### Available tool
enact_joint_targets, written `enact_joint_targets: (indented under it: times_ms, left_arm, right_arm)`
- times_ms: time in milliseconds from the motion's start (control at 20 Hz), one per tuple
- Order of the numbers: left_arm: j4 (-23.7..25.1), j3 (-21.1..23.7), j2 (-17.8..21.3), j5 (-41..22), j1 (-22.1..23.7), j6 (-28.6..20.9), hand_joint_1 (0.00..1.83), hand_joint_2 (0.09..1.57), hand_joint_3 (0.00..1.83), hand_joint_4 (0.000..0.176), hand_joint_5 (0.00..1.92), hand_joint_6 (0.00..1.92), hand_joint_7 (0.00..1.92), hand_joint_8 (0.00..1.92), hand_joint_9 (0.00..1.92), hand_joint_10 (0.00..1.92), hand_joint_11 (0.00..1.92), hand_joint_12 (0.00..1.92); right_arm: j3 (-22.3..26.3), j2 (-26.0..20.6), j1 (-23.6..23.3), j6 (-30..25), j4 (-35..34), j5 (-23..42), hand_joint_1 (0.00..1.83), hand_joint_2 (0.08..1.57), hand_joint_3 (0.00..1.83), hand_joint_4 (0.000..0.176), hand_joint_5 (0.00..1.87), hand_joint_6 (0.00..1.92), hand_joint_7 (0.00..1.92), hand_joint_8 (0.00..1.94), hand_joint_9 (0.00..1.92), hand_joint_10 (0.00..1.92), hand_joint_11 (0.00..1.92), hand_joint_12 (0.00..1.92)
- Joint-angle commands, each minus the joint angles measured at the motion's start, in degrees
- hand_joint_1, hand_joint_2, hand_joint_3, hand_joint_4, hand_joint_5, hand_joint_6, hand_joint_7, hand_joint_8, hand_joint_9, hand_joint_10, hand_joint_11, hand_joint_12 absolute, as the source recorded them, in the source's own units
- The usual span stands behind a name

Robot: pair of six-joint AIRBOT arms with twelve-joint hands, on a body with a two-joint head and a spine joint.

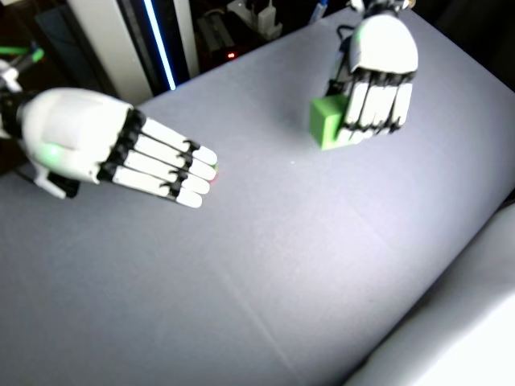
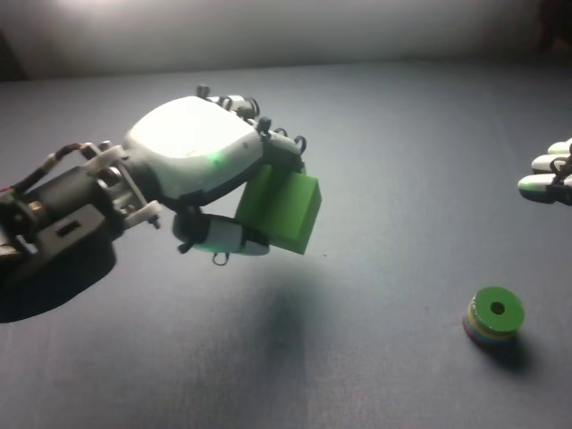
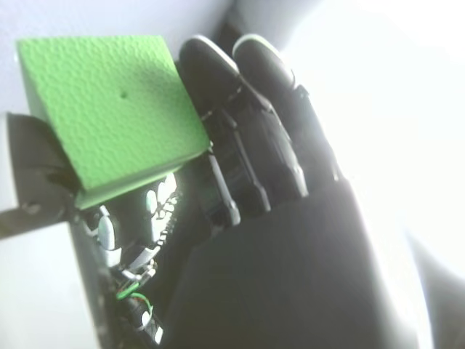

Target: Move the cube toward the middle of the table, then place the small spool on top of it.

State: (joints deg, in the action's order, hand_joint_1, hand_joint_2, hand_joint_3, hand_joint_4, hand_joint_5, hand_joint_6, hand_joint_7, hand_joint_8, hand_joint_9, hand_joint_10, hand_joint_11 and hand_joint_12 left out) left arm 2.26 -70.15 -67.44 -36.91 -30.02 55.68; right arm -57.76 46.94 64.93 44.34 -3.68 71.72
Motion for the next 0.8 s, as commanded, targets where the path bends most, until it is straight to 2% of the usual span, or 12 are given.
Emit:
enact_joint_targets:
  times_ms: [0, 50, 100, 150, 200, 300, 350, 400, 450, 500, 600, 750]
  left_arm:
    - [-0.31, -0.52, -0.30, -5.67, 0.87, 0.16, 1.26, 1.12, 0.00, 0.000, 1.06, 0.59, 0.95, 1.26, 0.94, 0.57, 0.49, 1.32]
    - [-0.43, -1.03, -1.07, -5.13, 1.01, 0.16, 1.26, 1.13, 0.00, 0.000, 1.05, 0.58, 0.91, 1.34, 0.86, 0.80, 0.46, 1.46]
    - [-0.68, -1.69, -2.04, -4.60, 1.11, 0.15, 1.26, 1.13, 0.00, 0.000, 1.05, 0.57, 0.90, 1.36, 0.79, 0.89, 0.40, 1.51]
    - [-0.92, -2.16, -2.70, -4.26, 1.15, 0.15, 1.27, 1.10, 0.00, 0.000, 1.10, 0.53, 1.00, 1.18, 0.86, 0.81, 0.47, 1.42]
    - [-1.15, -2.45, -3.13, -4.04, 1.15, 0.15, 1.28, 1.07, 0.00, 0.000, 1.13, 0.50, 1.09, 1.03, 0.95, 0.66, 0.56, 1.32]
    - [-1.51, -3.06, -4.08, -3.45, 1.15, 0.15, 1.28, 1.07, 0.00, 0.000, 1.14, 0.44, 1.08, 1.05, 1.08, 0.50, 0.70, 1.22]
    - [-1.54, -3.26, -4.40, -2.94, 1.13, 0.15, 1.29, 1.06, 0.00, 0.000, 1.15, 0.51, 1.09, 0.95, 1.02, 0.62, 0.75, 1.07]
    - [-1.54, -3.38, -4.58, -2.62, 1.12, 0.15, 1.29, 1.06, 0.00, 0.000, 1.15, 0.51, 1.09, 0.95, 1.02, 0.62, 0.75, 1.07]
    - [-1.54, -3.52, -4.74, -2.35, 1.11, 0.15, 1.27, 1.05, 0.00, 0.000, 1.21, 0.47, 1.08, 0.94, 1.08, 0.32, 0.74, 1.00]
    - [-1.54, -3.70, -4.94, -1.95, 1.10, 0.15, 1.28, 1.08, 0.00, 0.000, 1.25, 0.23, 1.01, 1.16, 1.19, 0.20, 0.73, 1.20]
    - [-1.54, -3.83, -5.17, -1.43, 0.96, 0.15, 1.28, 1.06, 0.00, 0.000, 1.25, 0.29, 1.03, 1.11, 1.12, 0.37, 0.73, 1.28]
    - [-1.60, -3.95, -5.38, -1.14, 0.65, 0.15, 1.26, 1.06, 0.00, 0.000, 1.21, 0.43, 1.02, 1.08, 1.04, 0.30, 0.62, 1.14]
  right_arm:
    - [-0.24, -0.02, -0.59, -0.36, -1.04, 6.92, 0.73, 1.34, 0.00, 0.000, 0.51, 0.00, 0.41, 0.00, 0.37, 0.00, 0.26, 0.36]
    - [-0.25, 0.04, -0.65, -0.36, -1.02, 6.93, 0.75, 1.33, 0.00, 0.000, 0.53, 0.01, 0.42, 0.01, 0.38, 0.01, 0.27, 0.36]
    - [-0.27, 0.14, -0.82, -0.36, -0.96, 6.93, 0.81, 1.32, 0.00, 0.000, 0.57, 0.02, 0.47, 0.02, 0.43, 0.02, 0.31, 0.38]
    - [-0.39, 0.27, -1.05, -0.36, -0.96, 6.93, 0.96, 1.31, 0.00, 0.000, 0.62, 0.01, 0.53, 0.01, 0.49, 0.01, 0.38, 0.46]
    - [-0.47, 0.35, -1.20, -0.36, -0.88, 6.93, 0.97, 1.33, 0.00, 0.000, 0.63, 0.00, 0.54, 0.00, 0.50, 0.00, 0.32, 0.56]
    - [-0.56, 0.45, -1.66, -0.36, -0.78, 6.94, 1.01, 1.35, 0.00, 0.000, 0.68, 0.00, 0.63, 0.00, 0.58, 0.01, 0.26, 0.85]
    - [-0.62, 0.54, -1.83, -0.36, -0.71, 6.94, 1.04, 1.38, 0.00, 0.000, 0.67, 0.00, 0.64, 0.00, 0.62, 0.01, 0.23, 0.99]
    - [-0.63, 0.57, -1.85, -0.36, -0.69, 6.94, 1.04, 1.38, 0.00, 0.000, 0.67, 0.00, 0.64, 0.00, 0.62, 0.01, 0.23, 0.99]
    - [-0.64, 0.60, -1.85, -0.36, -0.68, 6.94, 1.00, 1.38, 0.00, 0.000, 0.67, 0.00, 0.63, 0.00, 0.63, 0.01, 0.27, 0.94]
    - [-0.64, 0.62, -1.85, -0.36, -0.68, 6.94, 0.99, 1.39, 0.00, 0.000, 0.69, 0.00, 0.66, 0.00, 0.65, 0.00, 0.30, 0.88]
    - [-0.64, 0.65, -1.85, -0.36, -0.68, 6.94, 0.97, 1.41, 0.00, 0.000, 0.69, 0.00, 0.65, 0.00, 0.64, 0.00, 0.31, 0.83]
    - [-0.64, 0.66, -1.87, -0.36, -0.68, 6.94, 0.90, 1.41, 0.00, 0.000, 0.70, 0.00, 0.66, 0.00, 0.65, 0.00, 0.39, 0.68]
